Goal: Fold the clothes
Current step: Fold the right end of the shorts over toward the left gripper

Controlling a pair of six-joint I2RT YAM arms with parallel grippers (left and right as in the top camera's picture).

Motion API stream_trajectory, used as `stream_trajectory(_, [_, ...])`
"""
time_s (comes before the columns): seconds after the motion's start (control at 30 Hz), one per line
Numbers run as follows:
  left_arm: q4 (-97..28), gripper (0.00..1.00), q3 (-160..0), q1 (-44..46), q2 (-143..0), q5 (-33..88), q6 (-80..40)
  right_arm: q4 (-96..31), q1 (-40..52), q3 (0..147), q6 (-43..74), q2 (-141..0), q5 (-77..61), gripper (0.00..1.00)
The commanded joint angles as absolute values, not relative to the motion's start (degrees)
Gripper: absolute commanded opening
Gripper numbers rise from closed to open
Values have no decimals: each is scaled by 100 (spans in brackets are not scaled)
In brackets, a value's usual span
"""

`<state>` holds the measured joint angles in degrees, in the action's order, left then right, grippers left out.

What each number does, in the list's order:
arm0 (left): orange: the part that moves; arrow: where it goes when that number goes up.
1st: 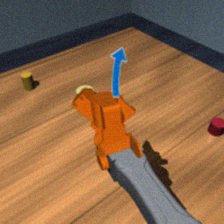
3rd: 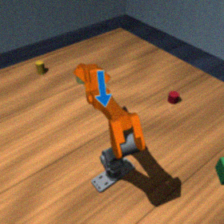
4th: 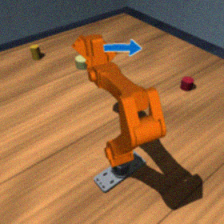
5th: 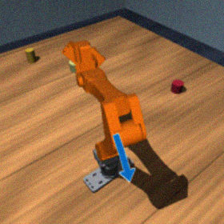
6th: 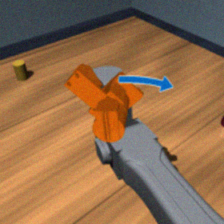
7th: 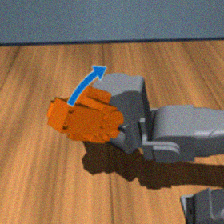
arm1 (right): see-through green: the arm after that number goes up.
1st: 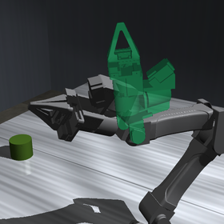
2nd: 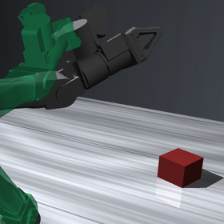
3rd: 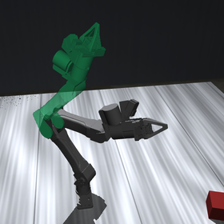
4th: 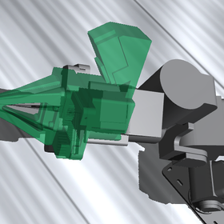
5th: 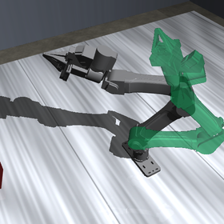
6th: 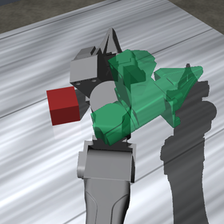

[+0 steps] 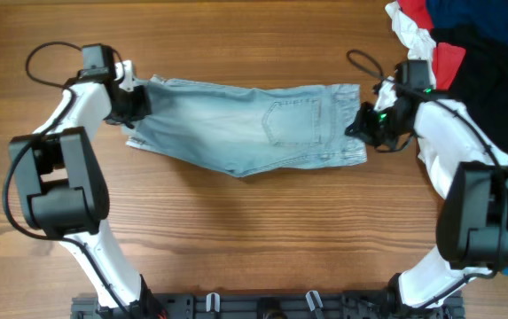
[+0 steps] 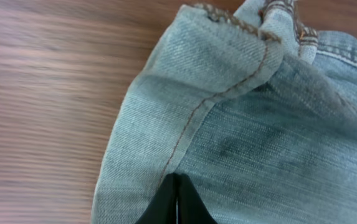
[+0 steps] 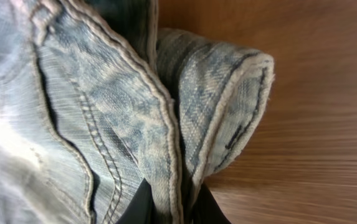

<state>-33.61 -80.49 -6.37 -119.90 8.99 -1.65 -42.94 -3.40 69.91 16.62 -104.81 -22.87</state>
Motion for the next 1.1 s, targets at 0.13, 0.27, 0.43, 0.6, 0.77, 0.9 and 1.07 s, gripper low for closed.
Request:
stream_trajectory(0.13, [-3824,4,-7797,412,-12446,1201,-1413,-5186,-593,8639,384,-10208,-2311,4])
stream_trajectory(0.27, [-3820,4,-7797,797,-12446,1199,-1673,-5572,-266,9334,333,-10208,-2679,4])
stream_trajectory(0.43, [-3822,4,-7797,843,-12444,1356,-1894,-5288,943,9406,683,-10210,-2689,4])
stream_trajectory(0.6, [-3944,4,-7804,801,-12278,1411,-1887,-4521,2134,9406,1417,-10239,-2290,4])
stream_trajectory(0.77, [-4423,13,-7804,491,-11483,1411,-1844,-4084,2698,9404,1693,-10405,-2154,4])
stream_trajectory(0.9, [-4788,47,-7804,333,-10702,1323,-1824,-3704,2950,9404,1868,-10711,-2141,4])
stream_trajectory(1.07, [-4831,79,-7804,279,-9970,1214,-1828,-3518,3120,9404,1870,-10770,-2143,4])
